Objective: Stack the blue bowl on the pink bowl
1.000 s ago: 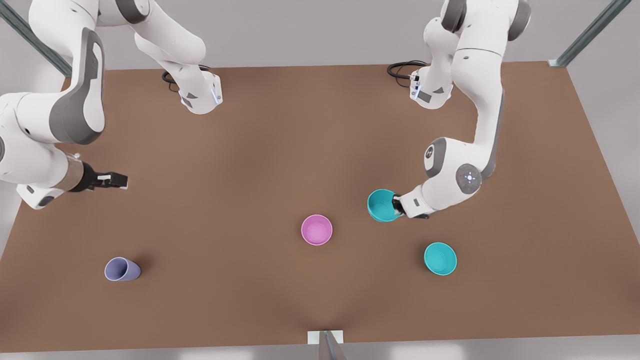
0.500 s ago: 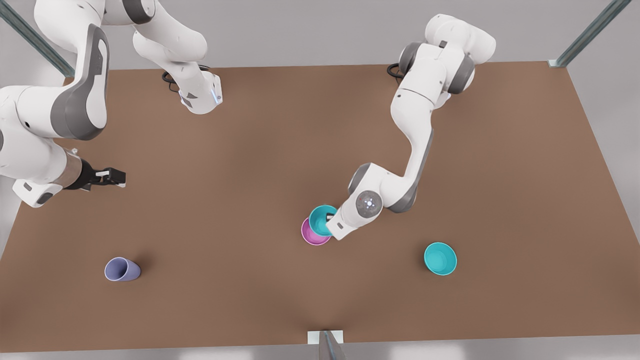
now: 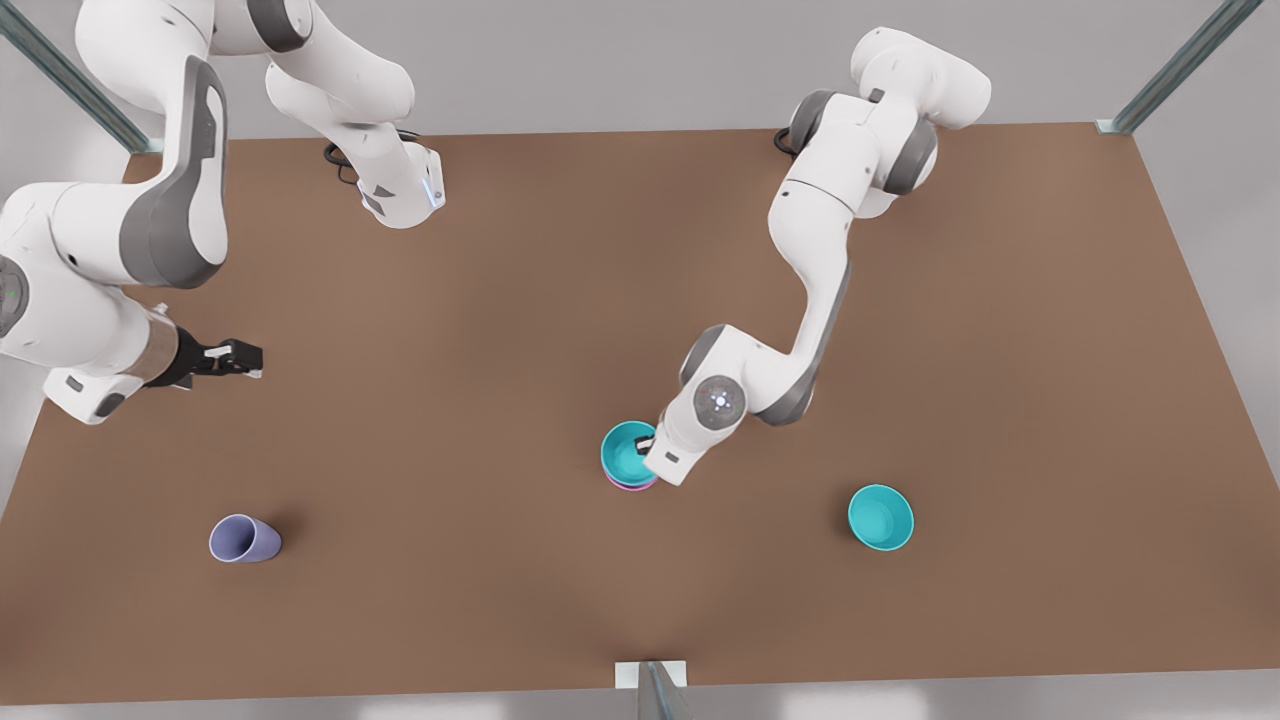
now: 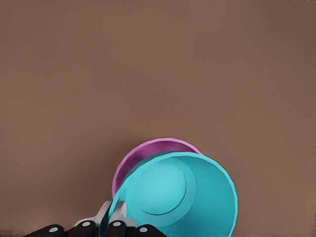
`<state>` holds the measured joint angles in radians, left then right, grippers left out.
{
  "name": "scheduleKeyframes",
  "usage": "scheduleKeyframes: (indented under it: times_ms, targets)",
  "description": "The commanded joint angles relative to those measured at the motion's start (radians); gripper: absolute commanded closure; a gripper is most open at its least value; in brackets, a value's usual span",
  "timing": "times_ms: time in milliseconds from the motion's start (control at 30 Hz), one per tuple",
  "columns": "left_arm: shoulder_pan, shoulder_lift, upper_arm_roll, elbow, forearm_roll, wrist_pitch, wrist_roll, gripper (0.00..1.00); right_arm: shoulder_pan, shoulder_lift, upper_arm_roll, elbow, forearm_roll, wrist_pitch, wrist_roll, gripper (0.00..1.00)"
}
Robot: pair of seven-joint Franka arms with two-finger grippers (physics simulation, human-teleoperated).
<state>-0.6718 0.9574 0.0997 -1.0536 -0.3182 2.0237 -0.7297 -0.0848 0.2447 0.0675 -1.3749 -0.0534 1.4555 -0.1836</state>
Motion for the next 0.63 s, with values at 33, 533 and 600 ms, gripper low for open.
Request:
scheduleKeyframes:
  times_ms: [33, 533, 600]
  targets:
    - [-0.002, 0.001, 0.0, 0.001, -0.002, 0.009, -0.274, 0.79, 0.0, -0.001, 0.0, 0.0, 0.0, 0.0, -0.027, 0.0]
    - [0.414, -0.651, -0.051, -0.121, 0.37, -0.804, 0.667, 0.0, 0.003, 0.008, 0.0, 0.0, 0.0, -0.001, -0.027, 0.0]
    - [0.413, -0.649, -0.048, -0.12, 0.352, -0.809, 0.667, 0.0, 0.002, 0.008, 0.0, 0.0, 0.001, -0.001, -0.027, 0.0]
